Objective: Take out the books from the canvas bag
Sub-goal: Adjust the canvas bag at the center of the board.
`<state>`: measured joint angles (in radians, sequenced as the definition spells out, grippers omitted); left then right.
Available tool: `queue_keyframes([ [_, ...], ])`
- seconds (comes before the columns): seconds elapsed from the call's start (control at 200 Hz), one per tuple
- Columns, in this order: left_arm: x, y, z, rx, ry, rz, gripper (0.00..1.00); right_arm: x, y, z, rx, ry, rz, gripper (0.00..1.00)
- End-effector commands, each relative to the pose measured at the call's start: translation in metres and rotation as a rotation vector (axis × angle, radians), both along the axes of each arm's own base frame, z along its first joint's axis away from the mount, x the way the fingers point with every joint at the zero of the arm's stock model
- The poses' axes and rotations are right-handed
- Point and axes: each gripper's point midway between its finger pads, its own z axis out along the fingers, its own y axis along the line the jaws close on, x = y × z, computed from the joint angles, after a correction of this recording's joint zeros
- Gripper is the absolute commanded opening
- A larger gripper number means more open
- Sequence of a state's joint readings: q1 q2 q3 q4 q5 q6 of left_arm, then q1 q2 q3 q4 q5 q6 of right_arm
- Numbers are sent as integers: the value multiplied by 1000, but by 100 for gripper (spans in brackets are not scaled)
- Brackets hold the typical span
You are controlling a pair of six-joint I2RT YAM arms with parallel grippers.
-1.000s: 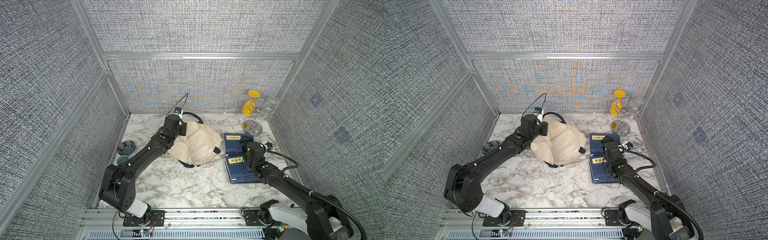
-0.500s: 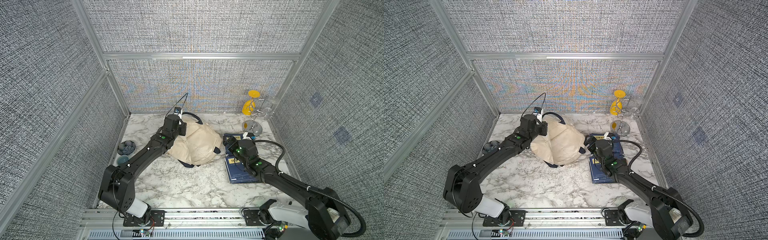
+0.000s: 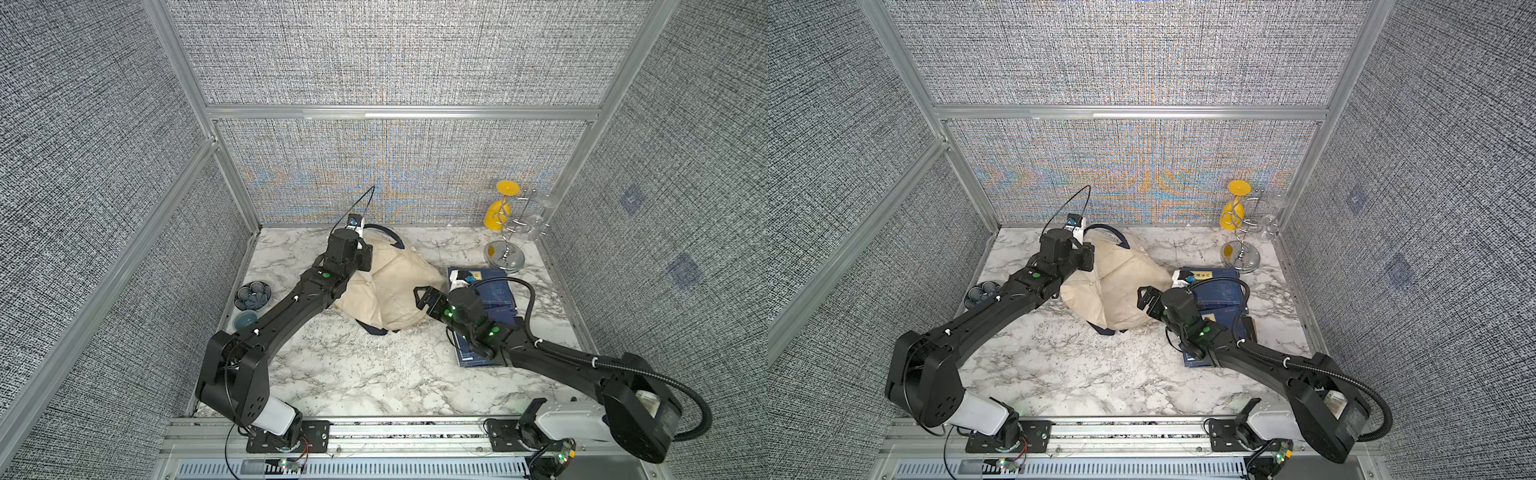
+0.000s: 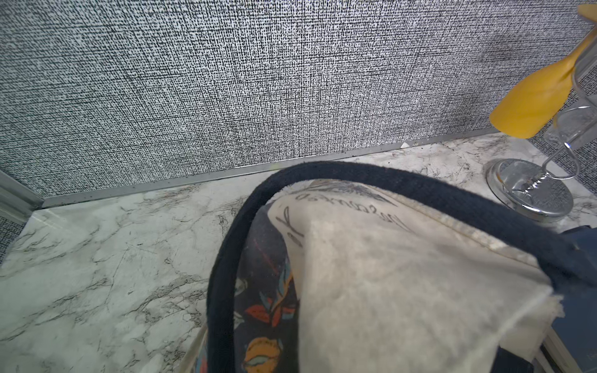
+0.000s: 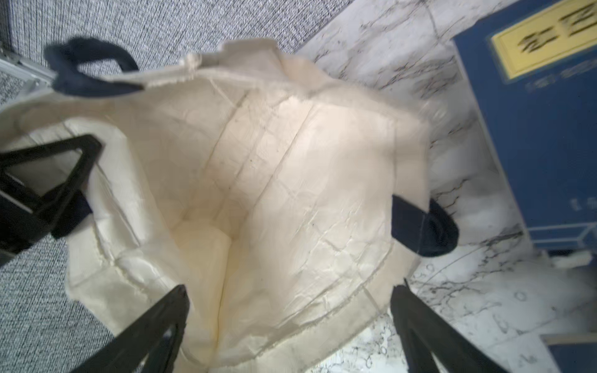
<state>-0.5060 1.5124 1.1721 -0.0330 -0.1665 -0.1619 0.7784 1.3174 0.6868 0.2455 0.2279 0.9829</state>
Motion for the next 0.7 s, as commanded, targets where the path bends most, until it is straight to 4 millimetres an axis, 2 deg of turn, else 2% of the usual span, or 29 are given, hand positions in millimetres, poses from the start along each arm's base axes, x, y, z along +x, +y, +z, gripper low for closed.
queue_keyframes([
  [0.0, 2, 4, 10, -12, -27, 25, 0, -7, 15, -7, 12, 16, 35, 99],
  [0.175, 1, 4, 17, -30, -39, 28, 0, -17, 22, -45, 37, 118, 12, 99],
  [0.3, 0, 3, 18, -42, -38, 24, 0, -20, 26, -64, 45, 179, -2, 99],
  [0.425, 0, 3, 19, -47, -39, 22, 0, -20, 25, -75, 50, 182, -35, 98],
  [0.695, -2, 2, 22, -65, -43, 15, 0, -11, 48, -89, 136, 199, -18, 92],
])
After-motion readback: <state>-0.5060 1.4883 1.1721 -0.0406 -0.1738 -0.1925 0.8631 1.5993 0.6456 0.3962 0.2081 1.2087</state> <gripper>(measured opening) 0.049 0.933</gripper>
